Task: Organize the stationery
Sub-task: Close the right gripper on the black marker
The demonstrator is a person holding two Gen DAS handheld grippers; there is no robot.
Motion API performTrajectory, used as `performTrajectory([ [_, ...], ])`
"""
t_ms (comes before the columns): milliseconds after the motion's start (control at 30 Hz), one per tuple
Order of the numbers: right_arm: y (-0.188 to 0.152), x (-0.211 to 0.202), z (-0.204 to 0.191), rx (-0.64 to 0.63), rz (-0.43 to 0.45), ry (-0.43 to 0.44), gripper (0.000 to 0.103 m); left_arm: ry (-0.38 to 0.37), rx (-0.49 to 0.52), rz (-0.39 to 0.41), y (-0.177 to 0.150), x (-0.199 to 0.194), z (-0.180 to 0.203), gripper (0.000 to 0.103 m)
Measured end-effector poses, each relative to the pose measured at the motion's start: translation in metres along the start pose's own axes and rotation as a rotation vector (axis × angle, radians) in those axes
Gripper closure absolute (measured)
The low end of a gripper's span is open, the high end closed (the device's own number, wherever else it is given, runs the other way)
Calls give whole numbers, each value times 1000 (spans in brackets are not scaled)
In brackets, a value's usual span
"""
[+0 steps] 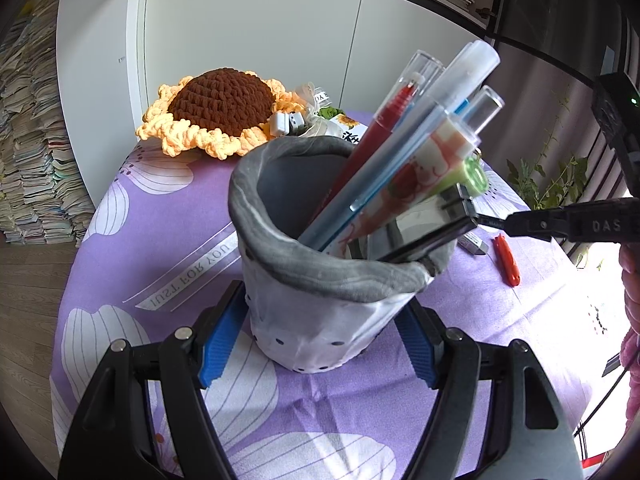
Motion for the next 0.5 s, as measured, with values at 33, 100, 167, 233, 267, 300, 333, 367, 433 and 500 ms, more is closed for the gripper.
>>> performTrajectory([
  [33, -7, -5, -5, -13, -2, 11, 93, 0, 0, 0, 0, 0, 0, 30],
  [100, -23, -15, -17, -50, -8, 38, 93, 1, 0, 0, 0, 0, 0, 30],
  [167, -41, -22, -30, -102, -11, 45, 93, 1, 0, -3, 0, 0, 0, 30],
  [233, -60, -25, -40, -147, -24, 64, 93, 1, -1, -4, 0, 0, 0, 30],
  [267, -69, -26, -45, -167, -38, 66, 93, 1, -1, -4, 0, 0, 0, 30],
  [300, -78, -25, -49, -186, -54, 61, 93, 1, -1, -4, -1, 0, 0, 30],
  [333, -86, -25, -53, -200, -68, 55, 93, 1, -1, -4, 0, 0, 0, 30],
  [367, -92, -24, -54, -205, -84, 54, 93, 1, -1, -4, -1, 0, 0, 30],
  [433, -102, -21, -54, -196, -117, 70, 93, 1, -1, -4, 0, 0, 0, 30],
  [500, -106, -19, -49, -172, -139, 72, 93, 1, -1, -4, 0, 0, 0, 30],
])
Point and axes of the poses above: each gripper's, at about its wrist camera, not at the fingertips, and x roughly the way its jaws point, z to its right, y to its top, the point moved 3 cm from there along x, roughly the way its jaws point, and after that the axes turned 6 degrees about -x, right-handed, at the moved point
